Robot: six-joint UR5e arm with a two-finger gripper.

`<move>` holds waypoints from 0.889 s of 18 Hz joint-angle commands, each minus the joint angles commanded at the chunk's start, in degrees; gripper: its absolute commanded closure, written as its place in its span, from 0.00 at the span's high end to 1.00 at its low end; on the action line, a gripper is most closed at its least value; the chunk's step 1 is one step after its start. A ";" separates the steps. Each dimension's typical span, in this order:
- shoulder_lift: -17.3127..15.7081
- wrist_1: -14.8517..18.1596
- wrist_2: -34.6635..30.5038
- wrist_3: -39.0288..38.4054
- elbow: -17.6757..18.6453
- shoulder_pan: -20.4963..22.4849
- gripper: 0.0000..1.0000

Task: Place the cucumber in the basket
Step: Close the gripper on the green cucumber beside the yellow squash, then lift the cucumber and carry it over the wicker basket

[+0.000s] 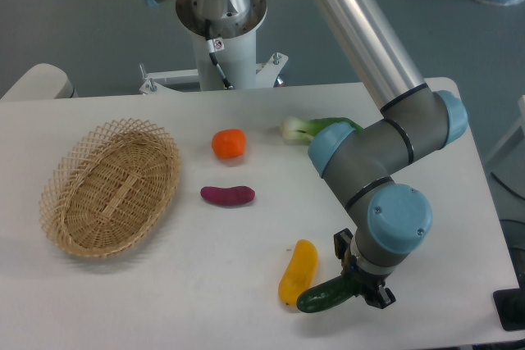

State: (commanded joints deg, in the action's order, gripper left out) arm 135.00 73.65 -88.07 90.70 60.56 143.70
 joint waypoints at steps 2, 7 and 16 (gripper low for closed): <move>0.00 0.00 0.09 0.00 0.00 0.00 0.10; 0.00 0.00 -0.35 -0.70 -0.09 -0.17 0.10; -4.73 3.07 2.37 -2.19 5.35 -1.75 0.09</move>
State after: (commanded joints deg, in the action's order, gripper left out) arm 130.27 76.73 -85.70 88.51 65.90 141.95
